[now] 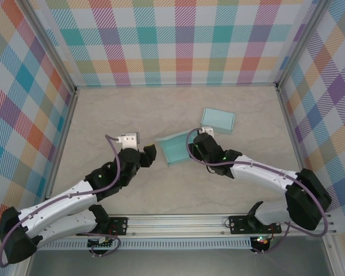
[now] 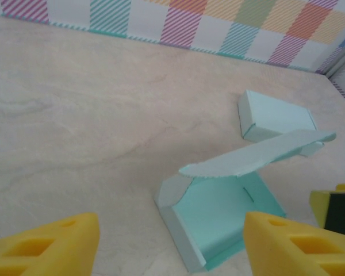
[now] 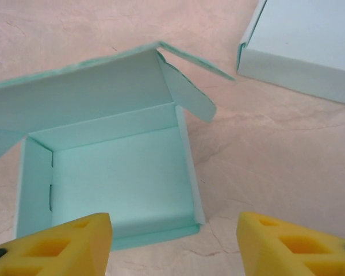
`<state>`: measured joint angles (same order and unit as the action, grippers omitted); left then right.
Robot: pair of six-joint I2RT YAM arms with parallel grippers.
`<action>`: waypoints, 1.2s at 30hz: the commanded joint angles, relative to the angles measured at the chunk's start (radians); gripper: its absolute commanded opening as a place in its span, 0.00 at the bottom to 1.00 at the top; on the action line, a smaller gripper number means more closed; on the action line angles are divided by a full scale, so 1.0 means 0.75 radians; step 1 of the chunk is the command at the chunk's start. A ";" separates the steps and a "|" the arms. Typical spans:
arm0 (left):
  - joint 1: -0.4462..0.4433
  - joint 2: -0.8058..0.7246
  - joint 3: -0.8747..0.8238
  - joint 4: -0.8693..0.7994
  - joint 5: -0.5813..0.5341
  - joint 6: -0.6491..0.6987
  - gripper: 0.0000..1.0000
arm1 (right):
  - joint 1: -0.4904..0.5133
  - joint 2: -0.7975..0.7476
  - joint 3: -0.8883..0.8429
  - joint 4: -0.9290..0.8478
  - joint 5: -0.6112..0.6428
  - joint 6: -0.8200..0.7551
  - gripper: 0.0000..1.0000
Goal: Fold the paper box
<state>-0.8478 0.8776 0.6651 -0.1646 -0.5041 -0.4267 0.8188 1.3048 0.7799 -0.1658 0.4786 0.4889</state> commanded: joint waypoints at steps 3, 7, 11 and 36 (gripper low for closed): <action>0.180 0.078 0.111 -0.133 0.480 0.327 0.51 | -0.025 -0.105 0.099 -0.256 -0.021 -0.099 0.59; 0.206 0.185 0.111 -0.108 0.556 0.470 0.47 | -0.137 -0.150 0.129 -0.292 -0.244 -0.219 0.59; 0.223 0.301 0.074 0.007 0.539 0.479 0.42 | -0.261 -0.114 0.139 -0.268 -0.452 -0.338 0.56; 0.308 0.580 -0.039 0.501 0.669 0.471 0.27 | -0.525 0.263 0.179 0.235 -0.849 -0.656 0.57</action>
<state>-0.6254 1.3010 0.6437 0.1654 -0.0082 -0.0811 0.4316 1.4834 0.8734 -0.0608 -0.1253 0.0284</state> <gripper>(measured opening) 0.272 0.567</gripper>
